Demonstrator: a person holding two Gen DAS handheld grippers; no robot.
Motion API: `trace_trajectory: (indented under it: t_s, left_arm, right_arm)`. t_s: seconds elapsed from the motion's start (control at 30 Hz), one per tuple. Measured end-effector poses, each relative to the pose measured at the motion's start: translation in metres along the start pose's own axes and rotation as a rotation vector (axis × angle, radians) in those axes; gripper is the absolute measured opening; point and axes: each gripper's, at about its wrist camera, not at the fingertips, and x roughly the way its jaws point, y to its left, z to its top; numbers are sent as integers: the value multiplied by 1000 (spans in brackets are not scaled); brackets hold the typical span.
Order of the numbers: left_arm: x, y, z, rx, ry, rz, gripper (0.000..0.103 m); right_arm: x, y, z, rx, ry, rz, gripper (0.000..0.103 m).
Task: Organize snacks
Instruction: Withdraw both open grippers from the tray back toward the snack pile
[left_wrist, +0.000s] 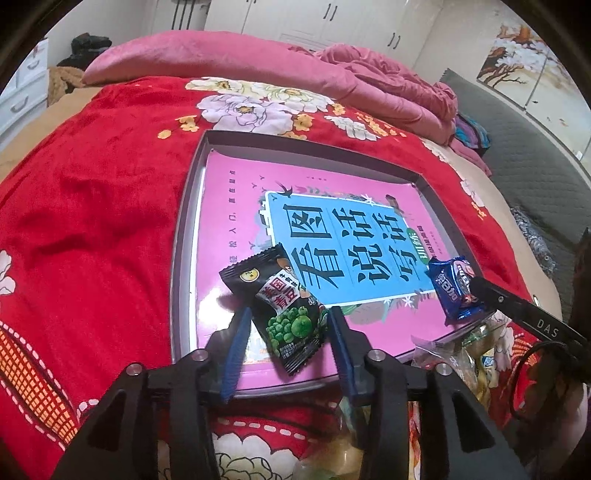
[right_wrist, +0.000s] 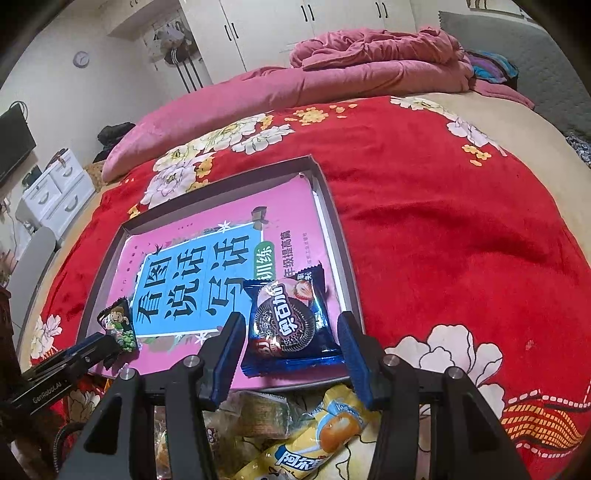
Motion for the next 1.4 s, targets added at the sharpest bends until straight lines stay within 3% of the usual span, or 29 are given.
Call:
trace_trajectory:
  t_s: [0.43,0.77,0.83,1.4]
  left_arm:
    - [-11,0,0,-8,-13,-19,62]
    - [-24,0,0,-14,-34,-42,66]
    - [-27,0,0,-15,-37,-46,73]
    - [-48,-9,-5,13,-69,-78,74]
  right_arm:
    - [-13,-1,0,9,-36,19,57]
    - [-26,0,0,8,-75,26,60]
    - [-29,0,0,7,-85,28,61]
    - [-50,-4,-3,15,-127,24,69]
